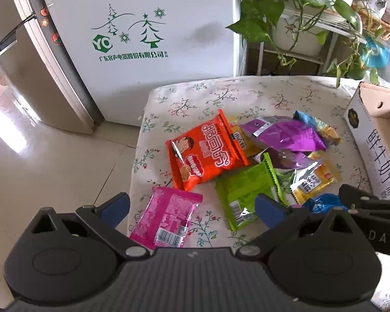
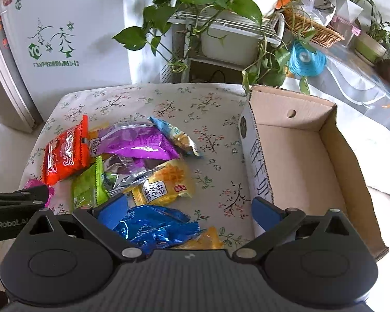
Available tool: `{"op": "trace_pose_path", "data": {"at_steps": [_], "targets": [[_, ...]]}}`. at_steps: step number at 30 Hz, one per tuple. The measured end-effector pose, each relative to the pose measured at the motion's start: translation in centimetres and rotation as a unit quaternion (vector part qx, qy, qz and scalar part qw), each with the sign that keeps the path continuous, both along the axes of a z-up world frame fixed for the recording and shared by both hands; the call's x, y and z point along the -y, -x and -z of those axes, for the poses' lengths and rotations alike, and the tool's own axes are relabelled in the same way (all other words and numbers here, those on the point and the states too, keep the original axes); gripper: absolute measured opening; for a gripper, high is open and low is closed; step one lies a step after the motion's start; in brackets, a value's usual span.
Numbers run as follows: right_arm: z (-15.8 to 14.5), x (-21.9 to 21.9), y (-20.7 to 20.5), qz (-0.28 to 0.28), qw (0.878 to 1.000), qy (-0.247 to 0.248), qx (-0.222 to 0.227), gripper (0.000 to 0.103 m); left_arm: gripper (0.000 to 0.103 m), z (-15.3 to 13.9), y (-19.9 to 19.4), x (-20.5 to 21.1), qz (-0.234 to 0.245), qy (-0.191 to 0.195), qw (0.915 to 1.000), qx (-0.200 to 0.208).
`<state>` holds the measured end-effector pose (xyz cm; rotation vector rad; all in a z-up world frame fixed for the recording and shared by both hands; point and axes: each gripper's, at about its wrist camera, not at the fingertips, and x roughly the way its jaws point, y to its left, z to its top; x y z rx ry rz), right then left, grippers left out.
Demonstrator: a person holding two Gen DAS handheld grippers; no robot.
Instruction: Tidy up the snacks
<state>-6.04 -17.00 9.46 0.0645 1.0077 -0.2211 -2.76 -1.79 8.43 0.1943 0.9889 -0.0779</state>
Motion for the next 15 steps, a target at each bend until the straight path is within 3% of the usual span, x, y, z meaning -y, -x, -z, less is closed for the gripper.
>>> {"op": "trace_pose_path", "data": {"at_steps": [15], "targets": [[0.25,-0.15,-0.10,-0.001,1.000,0.008,0.004,0.103,0.100,0.51,-0.10,0.20,-0.002,-0.005,1.0000,-0.002]]}}
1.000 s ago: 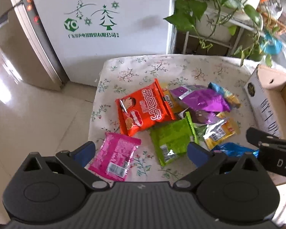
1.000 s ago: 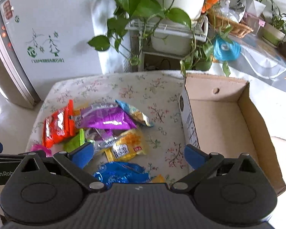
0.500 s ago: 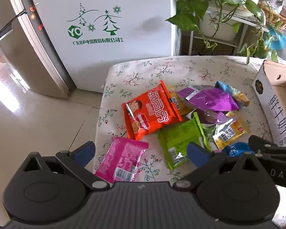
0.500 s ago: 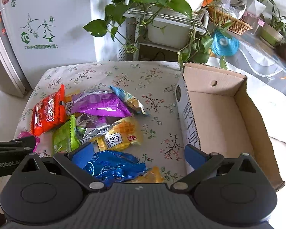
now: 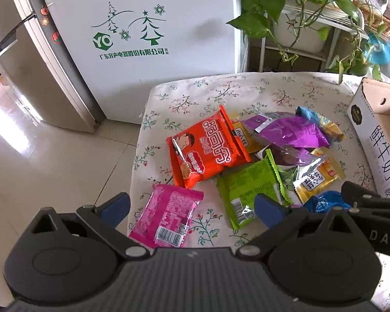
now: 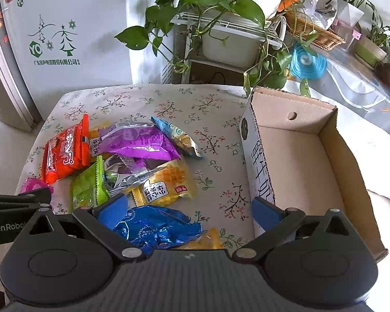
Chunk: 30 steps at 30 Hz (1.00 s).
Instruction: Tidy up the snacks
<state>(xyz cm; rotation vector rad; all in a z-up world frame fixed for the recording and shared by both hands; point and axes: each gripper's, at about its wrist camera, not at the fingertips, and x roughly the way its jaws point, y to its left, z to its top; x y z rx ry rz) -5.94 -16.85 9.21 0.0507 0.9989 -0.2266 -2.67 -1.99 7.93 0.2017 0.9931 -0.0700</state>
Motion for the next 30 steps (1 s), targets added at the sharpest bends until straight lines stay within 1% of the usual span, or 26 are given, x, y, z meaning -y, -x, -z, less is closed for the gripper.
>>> {"op": "trace_pose_path", "data": {"at_steps": [30], "targets": [[0.47,-0.25,-0.18,-0.004,1.000,-0.001,0.002,0.103,0.098,0.52,0.11,-0.11,-0.001,-0.004,1.0000,-0.003]]}}
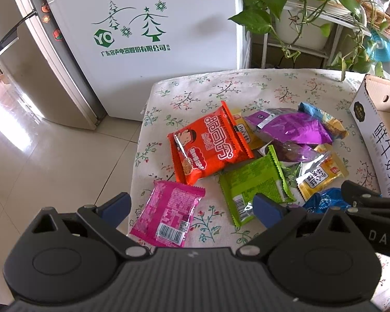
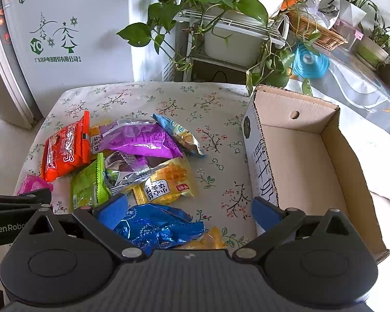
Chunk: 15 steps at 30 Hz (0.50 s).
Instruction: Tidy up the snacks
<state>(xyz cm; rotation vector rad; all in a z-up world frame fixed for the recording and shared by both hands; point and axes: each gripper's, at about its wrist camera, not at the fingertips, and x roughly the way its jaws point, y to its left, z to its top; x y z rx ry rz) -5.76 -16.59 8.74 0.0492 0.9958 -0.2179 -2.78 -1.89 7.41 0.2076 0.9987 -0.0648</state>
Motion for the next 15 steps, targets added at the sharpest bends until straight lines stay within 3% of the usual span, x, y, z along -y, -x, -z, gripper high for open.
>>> {"op": "trace_pose_path", "data": {"at_steps": [15], "targets": [[0.59,0.34,0.20,-0.018,1.000,-0.015,0.005,0.103,0.098,0.29,0.40,-0.45,0.006,0.008,0.9999,-0.006]]}}
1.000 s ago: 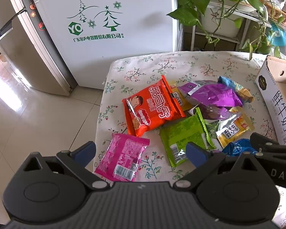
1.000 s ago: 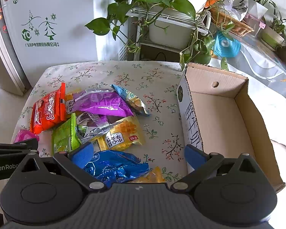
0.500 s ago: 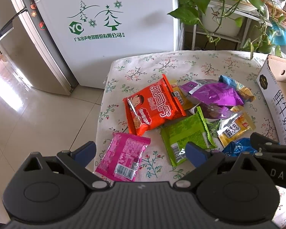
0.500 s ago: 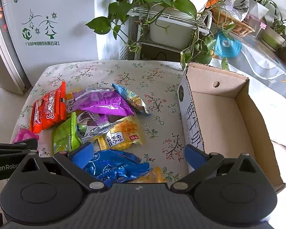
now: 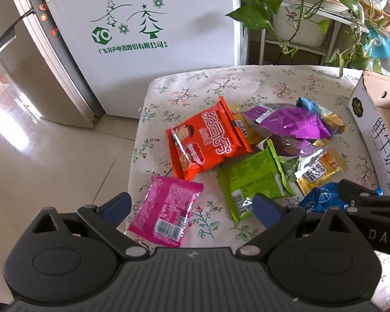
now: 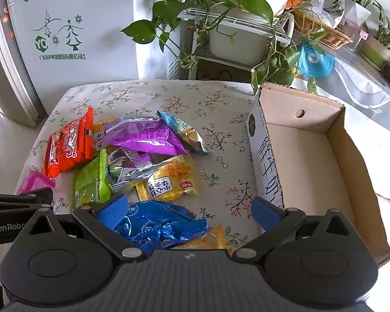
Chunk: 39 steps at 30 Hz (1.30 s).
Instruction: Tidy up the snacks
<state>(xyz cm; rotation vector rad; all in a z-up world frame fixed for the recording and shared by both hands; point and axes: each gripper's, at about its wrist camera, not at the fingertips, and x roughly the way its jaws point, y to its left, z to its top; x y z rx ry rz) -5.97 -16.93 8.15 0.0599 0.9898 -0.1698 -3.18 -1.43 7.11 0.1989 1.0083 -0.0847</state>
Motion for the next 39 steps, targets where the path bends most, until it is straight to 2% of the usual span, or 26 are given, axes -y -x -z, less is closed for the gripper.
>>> {"op": "trace_pose_path", "data": {"at_steps": [4,6,8,11,17,25,32,36,39], "targets": [[-0.5,0.8,0.4,-0.014,0.999,-0.024,0.018,0.103,0.099,-0.6,0.2,-0.3,0.013,0.026,0.9996,0.004],[-1.0,1.6,0.6,-0.027,0.998,-0.053,0.034,0.103,0.100,-1.1,-0.1,-0.8,0.016,0.061,0.9980,0.002],[-1.5,2.6,1.1,-0.027,0.994,-0.085,0.063,0.103,0.100,-1.6,-0.3,-1.5,0.010,0.090,0.9959,0.006],[-2.0,4.0,1.9,-0.022,0.989,-0.109,0.102,0.103,0.100,-2.0,-0.4,-2.0,-0.001,0.099,0.9948,0.021],[-1.7,5.6,2.8,-0.024,0.988,-0.131,0.079,0.103,0.100,-1.8,-0.8,-2.5,-0.008,0.115,0.9933,0.007],[0.3,3.7,2.7,-0.075,0.986,-0.137,0.052,0.103,0.100,-1.7,-0.9,-2.3,-0.009,0.128,0.9917,0.006],[2.1,2.6,1.4,-0.082,0.987,-0.135,0.041,0.103,0.101,-1.5,-1.0,-2.5,-0.008,0.133,0.9910,0.011],[2.6,1.0,1.6,-0.124,0.978,-0.165,0.033,0.103,0.102,-1.4,-1.0,-2.7,-0.013,0.136,0.9905,0.014],[2.2,-0.9,2.5,-0.189,0.964,-0.184,0.032,0.103,0.102,-1.3,-1.0,-2.8,-0.015,0.129,0.9913,0.023]]}}
